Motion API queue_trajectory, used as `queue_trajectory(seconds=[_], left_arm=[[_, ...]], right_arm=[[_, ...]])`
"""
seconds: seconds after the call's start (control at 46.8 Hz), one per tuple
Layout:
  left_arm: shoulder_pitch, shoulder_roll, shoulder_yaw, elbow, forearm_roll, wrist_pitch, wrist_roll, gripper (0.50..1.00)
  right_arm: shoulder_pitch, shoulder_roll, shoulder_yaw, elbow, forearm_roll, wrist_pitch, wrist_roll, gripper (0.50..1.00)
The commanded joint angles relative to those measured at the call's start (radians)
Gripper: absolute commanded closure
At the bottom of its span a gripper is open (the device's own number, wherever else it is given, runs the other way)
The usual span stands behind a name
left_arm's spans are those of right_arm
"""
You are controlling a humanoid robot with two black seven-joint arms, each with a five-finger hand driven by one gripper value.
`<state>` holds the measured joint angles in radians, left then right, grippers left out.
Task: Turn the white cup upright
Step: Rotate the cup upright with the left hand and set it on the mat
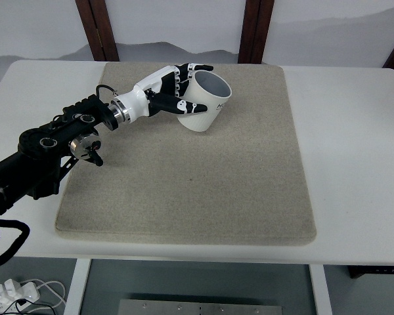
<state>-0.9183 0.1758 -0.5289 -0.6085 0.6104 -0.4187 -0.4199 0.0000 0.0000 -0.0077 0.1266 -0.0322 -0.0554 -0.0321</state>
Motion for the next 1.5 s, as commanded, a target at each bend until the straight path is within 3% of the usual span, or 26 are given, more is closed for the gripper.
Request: queue_trajectory(seconds=[0.0, 0.278, 0.79, 0.918, 1.303, 1.474], left_arm=[[0.021, -0.002, -0.008, 0.015, 0.000, 0.003, -0.025, 0.889], [0.030, -0.009, -0.013, 0.064, 0.000, 0.009, -0.072, 0.889], [0.032, -0.076, -0.019, 0.127, 0.002, 0.063, -0.079, 0.821], [0.032, -0.075, -0.017, 0.135, 0.003, 0.087, -0.092, 0.797], [0.041, -0.075, -0.008, 0.135, 0.009, 0.107, -0.123, 0.658], [0.042, -0.075, -0.008, 0.135, 0.011, 0.107, -0.125, 0.632]], right_arm=[[0.000, 0.000, 0.000, -0.001, 0.000, 0.000, 0.000, 0.548], [0.000, 0.000, 0.000, -0.001, 0.000, 0.000, 0.000, 0.548], [0.000, 0.000, 0.000, 0.001, 0.000, 0.000, 0.000, 0.548], [0.000, 0.000, 0.000, -0.001, 0.000, 0.000, 0.000, 0.548], [0.000, 0.000, 0.000, 0.001, 0.000, 0.000, 0.000, 0.548], [0.000, 0.000, 0.000, -0.001, 0.000, 0.000, 0.000, 0.548]])
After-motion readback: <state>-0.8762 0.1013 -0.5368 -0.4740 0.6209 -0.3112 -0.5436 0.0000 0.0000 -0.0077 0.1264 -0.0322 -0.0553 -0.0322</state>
